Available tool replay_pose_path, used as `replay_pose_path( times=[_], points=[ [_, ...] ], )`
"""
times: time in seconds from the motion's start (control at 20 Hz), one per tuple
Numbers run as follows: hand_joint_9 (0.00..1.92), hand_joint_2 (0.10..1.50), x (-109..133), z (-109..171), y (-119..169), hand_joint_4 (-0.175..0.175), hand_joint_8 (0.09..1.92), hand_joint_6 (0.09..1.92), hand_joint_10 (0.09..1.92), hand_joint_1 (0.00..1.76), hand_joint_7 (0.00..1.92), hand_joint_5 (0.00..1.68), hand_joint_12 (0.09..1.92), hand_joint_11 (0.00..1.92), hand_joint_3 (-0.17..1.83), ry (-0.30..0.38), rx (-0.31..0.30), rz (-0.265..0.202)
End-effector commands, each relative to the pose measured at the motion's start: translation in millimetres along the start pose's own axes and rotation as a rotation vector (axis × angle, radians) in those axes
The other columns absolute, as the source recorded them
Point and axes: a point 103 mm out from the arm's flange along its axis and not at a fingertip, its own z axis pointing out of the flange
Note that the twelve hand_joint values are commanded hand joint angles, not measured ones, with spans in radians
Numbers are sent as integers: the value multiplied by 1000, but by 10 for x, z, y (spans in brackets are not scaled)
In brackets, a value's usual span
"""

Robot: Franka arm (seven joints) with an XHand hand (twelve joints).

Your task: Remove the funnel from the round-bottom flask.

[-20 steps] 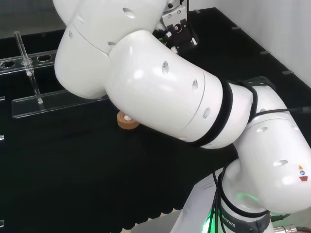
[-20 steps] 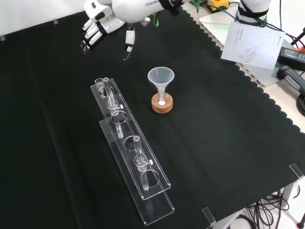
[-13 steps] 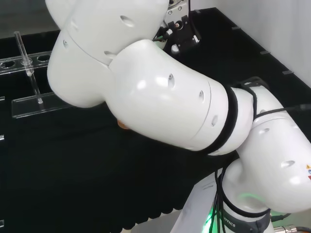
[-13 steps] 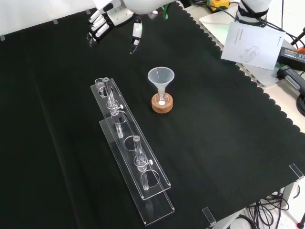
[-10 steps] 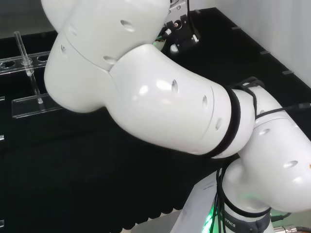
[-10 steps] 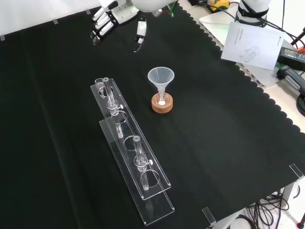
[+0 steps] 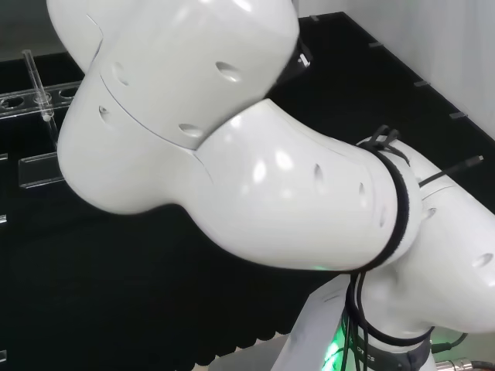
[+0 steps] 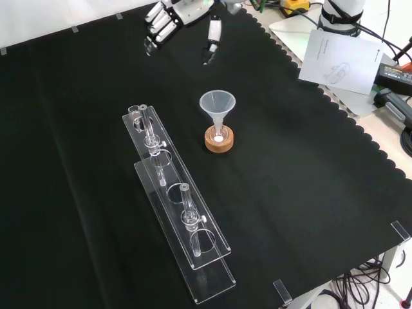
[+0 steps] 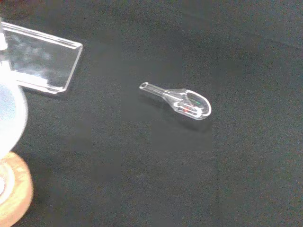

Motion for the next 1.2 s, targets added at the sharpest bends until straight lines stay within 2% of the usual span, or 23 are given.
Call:
replay_pose_path(
  times=[0.05, 0.3, 0.8, 1.0, 1.2],
  points=[
    [501, 679, 227, -12, -413, -8, 632, 87, 617, 559, 208, 246, 1365, 390, 285, 25, 49, -1],
    [433, 682, 437, 26, -490, -9, 644, 87, 641, 545, 137, 179, 1392, 403, 261, 60, 67, -24],
    [301, 693, 724, 195, -437, -13, 667, 87, 737, 540, 1, 102, 1420, 410, 211, 57, 125, -73],
    [224, 699, 826, 305, -401, -5, 483, 87, 770, 536, 0, 73, 1441, 374, 191, 63, 150, -94],
    [191, 700, 845, 399, -332, -1, 418, 87, 786, 532, 0, 49, 1453, 356, 179, 83, 184, -113]
  ],
)
